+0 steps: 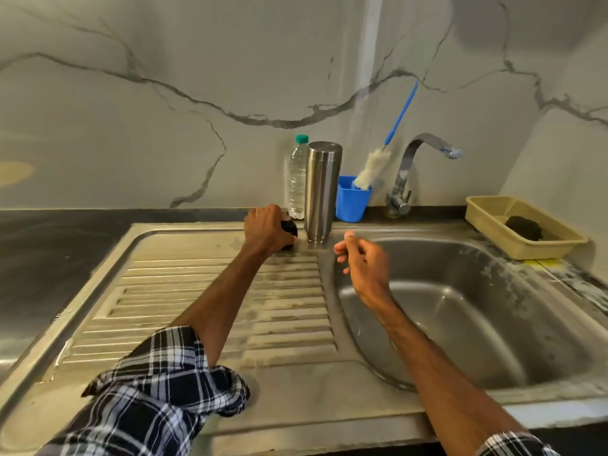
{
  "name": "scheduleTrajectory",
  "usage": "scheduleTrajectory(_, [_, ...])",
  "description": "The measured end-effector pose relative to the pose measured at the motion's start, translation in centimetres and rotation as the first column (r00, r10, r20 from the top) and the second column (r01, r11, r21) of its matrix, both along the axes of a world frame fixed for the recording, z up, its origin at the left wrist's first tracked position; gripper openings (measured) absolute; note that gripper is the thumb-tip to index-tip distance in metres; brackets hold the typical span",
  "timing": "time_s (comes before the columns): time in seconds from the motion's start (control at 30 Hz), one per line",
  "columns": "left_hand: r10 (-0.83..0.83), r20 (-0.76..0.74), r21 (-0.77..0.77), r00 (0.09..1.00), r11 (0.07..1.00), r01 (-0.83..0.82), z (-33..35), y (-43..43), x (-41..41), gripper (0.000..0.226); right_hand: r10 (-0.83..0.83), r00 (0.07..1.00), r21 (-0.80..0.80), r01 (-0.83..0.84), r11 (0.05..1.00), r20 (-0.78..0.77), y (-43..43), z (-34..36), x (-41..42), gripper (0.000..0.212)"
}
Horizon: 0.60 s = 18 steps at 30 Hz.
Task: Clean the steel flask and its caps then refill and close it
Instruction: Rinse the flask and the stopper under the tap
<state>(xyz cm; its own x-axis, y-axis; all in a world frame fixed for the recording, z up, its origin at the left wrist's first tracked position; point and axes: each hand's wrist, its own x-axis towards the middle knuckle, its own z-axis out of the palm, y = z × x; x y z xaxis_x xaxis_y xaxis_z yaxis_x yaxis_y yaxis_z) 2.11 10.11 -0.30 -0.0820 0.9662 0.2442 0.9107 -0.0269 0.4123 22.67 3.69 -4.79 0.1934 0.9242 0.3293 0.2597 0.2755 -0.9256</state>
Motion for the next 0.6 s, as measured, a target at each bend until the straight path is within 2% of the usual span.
scheduleTrajectory(0.2, [0.003,-0.112,0.024,0.994,1.000,0.000,-1.1,1.9,0.6,0.049,0.008,0.997,0.013,-0.009,1.000,0.077,1.0,-0.8,0.0,0.037])
scheduleTrajectory(0.3, [-0.026,-0.171,0.008,0.985,1.000,0.028,-1.2,2.1,0.3,0.058,0.007,0.996,0.008,-0.008,1.000,0.088,1.3,-1.0,0.3,0.035])
scheduleTrajectory(0.4, [-0.096,-0.274,-0.129,0.957,0.990,0.062,-0.5,1.6,-0.3,0.088,-0.006,0.995,-0.009,0.006,1.000,0.102,1.4,-1.0,0.6,0.034])
scheduleTrajectory(0.47, [-0.088,-0.335,-0.236,0.938,0.972,0.007,-0.2,1.4,-1.0,0.098,-0.010,0.995,-0.017,0.011,1.000,0.100,1.4,-1.0,0.8,0.034])
scheduleTrajectory(0.53, [-0.071,-0.333,-0.277,0.940,0.961,-0.025,-0.5,1.2,-1.7,0.081,-0.015,0.994,-0.018,0.017,1.000,0.104,1.4,-0.9,0.9,0.035])
scheduleTrajectory(0.6, [-0.074,-0.269,-0.228,0.960,0.974,0.011,-1.0,1.1,-2.5,0.057,-0.015,0.994,-0.020,0.017,1.000,0.104,1.3,-0.9,1.0,0.035])
